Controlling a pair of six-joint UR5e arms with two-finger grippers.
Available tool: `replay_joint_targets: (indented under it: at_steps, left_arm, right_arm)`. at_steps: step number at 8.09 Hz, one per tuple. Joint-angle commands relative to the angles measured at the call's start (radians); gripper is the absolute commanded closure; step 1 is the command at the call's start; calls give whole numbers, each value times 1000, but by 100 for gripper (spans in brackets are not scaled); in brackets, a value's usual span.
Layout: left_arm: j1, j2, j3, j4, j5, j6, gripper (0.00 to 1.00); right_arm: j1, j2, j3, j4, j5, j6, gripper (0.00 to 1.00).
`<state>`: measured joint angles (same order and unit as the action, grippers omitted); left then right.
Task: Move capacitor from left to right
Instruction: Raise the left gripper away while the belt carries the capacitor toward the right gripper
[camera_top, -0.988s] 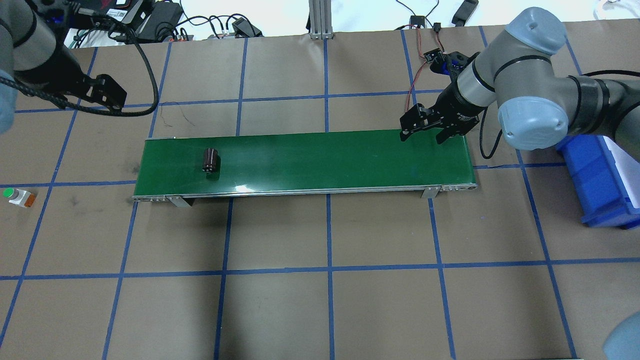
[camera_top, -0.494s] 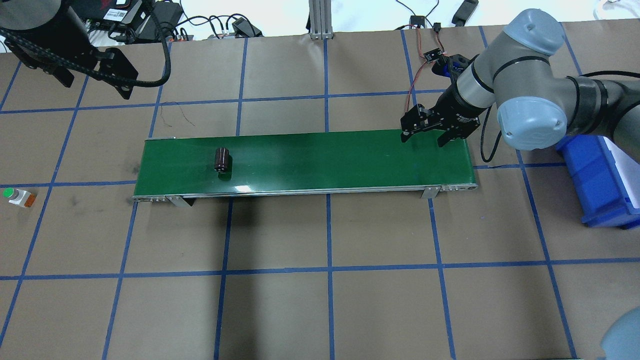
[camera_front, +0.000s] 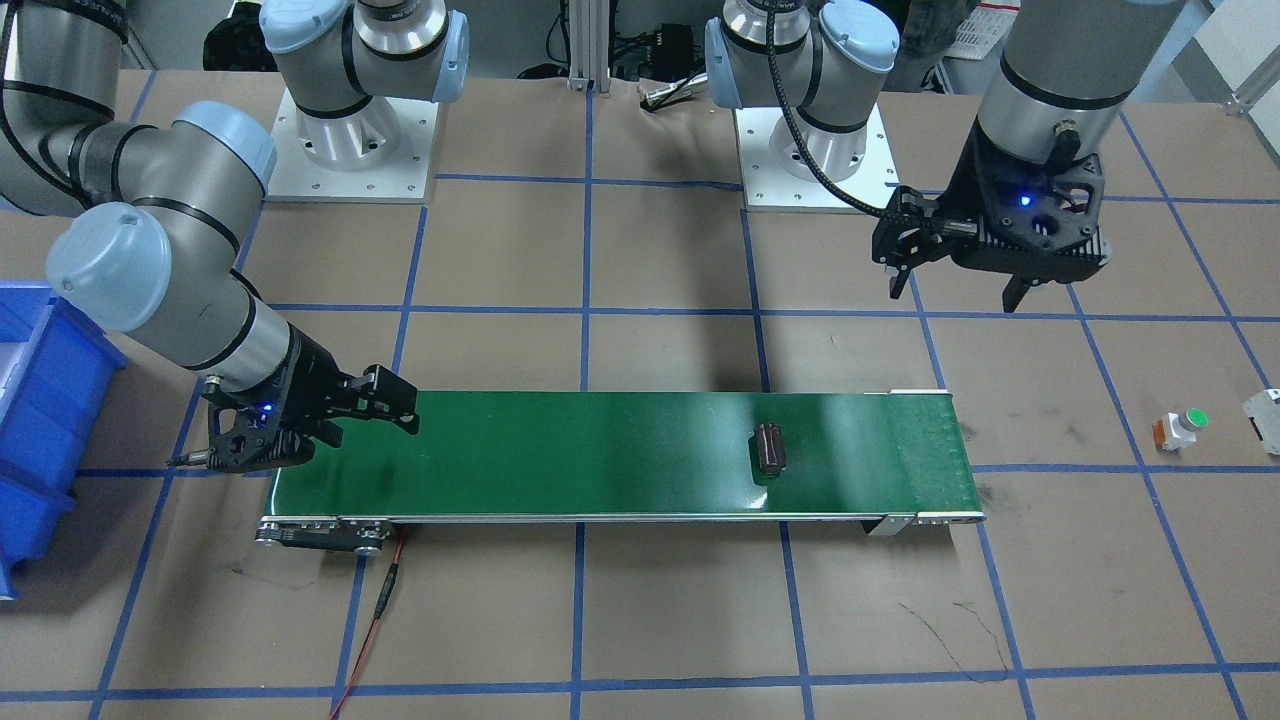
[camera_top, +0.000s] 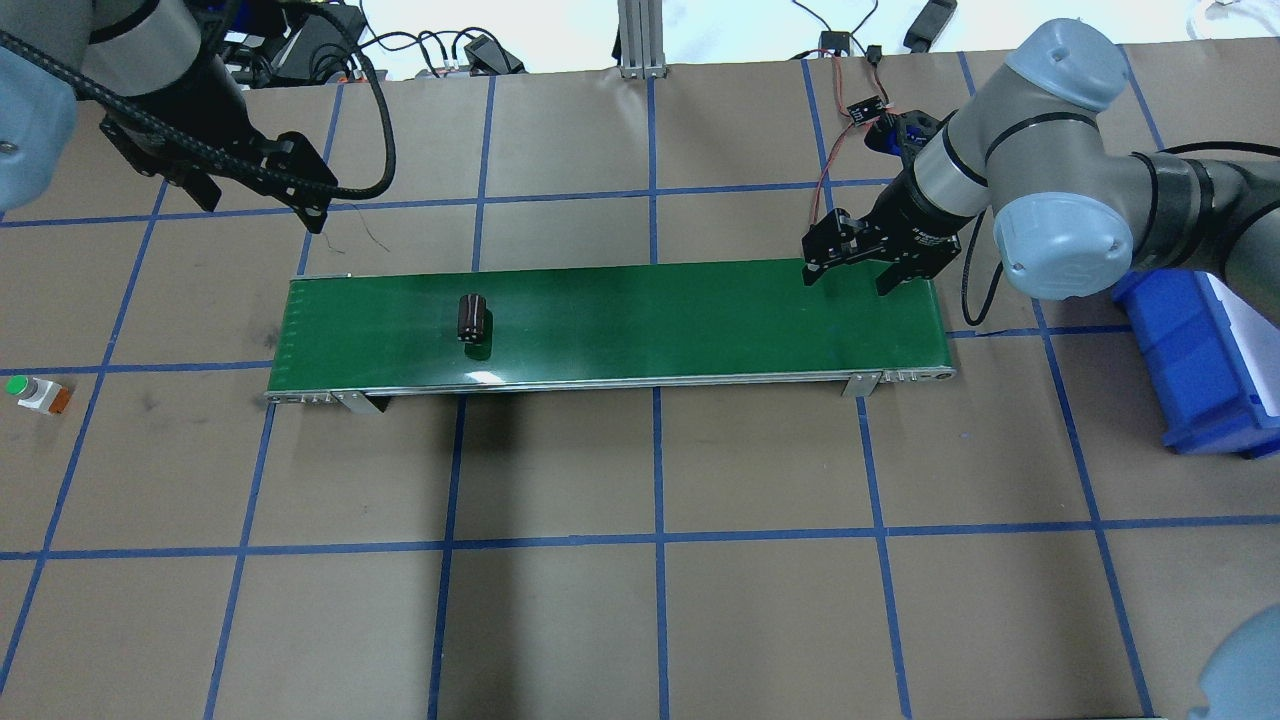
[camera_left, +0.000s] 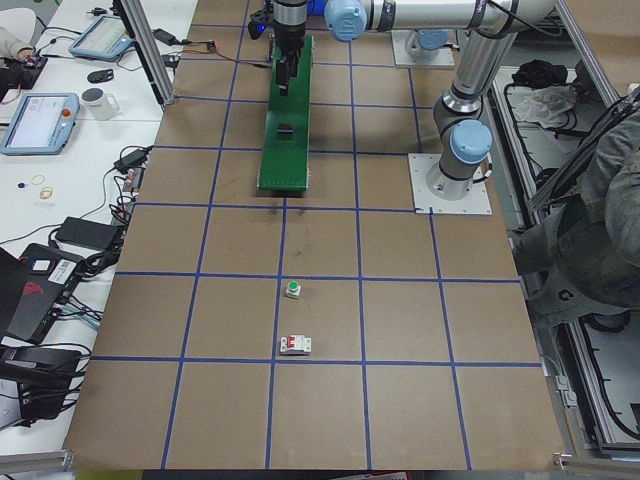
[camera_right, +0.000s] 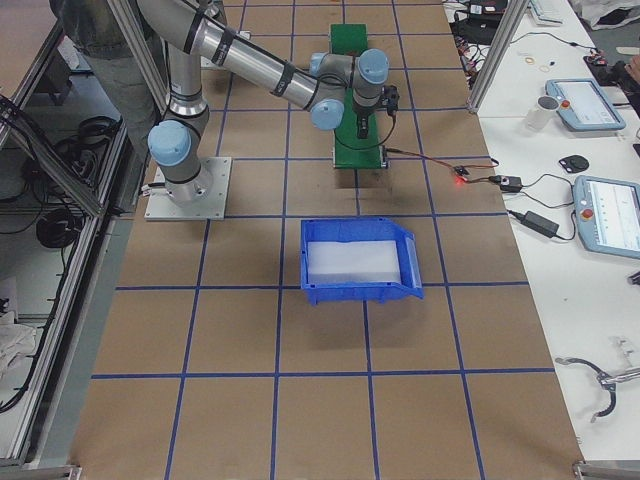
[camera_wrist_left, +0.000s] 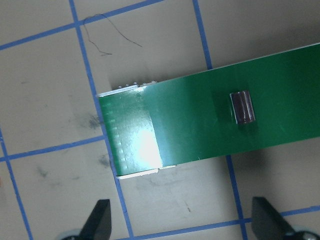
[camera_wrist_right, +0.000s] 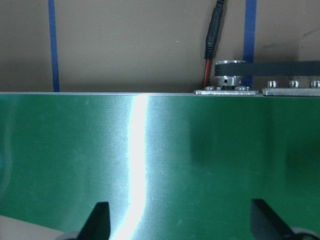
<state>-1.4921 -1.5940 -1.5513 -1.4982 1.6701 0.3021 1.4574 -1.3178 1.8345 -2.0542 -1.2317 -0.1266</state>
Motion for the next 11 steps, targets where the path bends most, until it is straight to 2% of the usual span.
replay_joint_targets:
  at_steps: [1, 2, 6, 8, 11]
  left_arm:
    - [-11, -7, -68, 54, -196, 0, 0]
    - [-11, -4, -69, 59, -217, 0, 0]
    - [-11, 8, -69, 44, -205, -3, 0]
    - [-11, 17, -67, -43, -158, -3, 0]
    - [-13, 26, -72, -65, -109, -18, 0]
  right_arm:
    - [1, -1, 0, 2, 0, 7, 0]
    - [0, -1, -1, 0, 0, 7, 0]
    - [0, -1, -1, 0, -2, 7, 0]
    - [0, -1, -3, 0, -3, 7, 0]
    - [0, -1, -1, 0, -5, 7, 0]
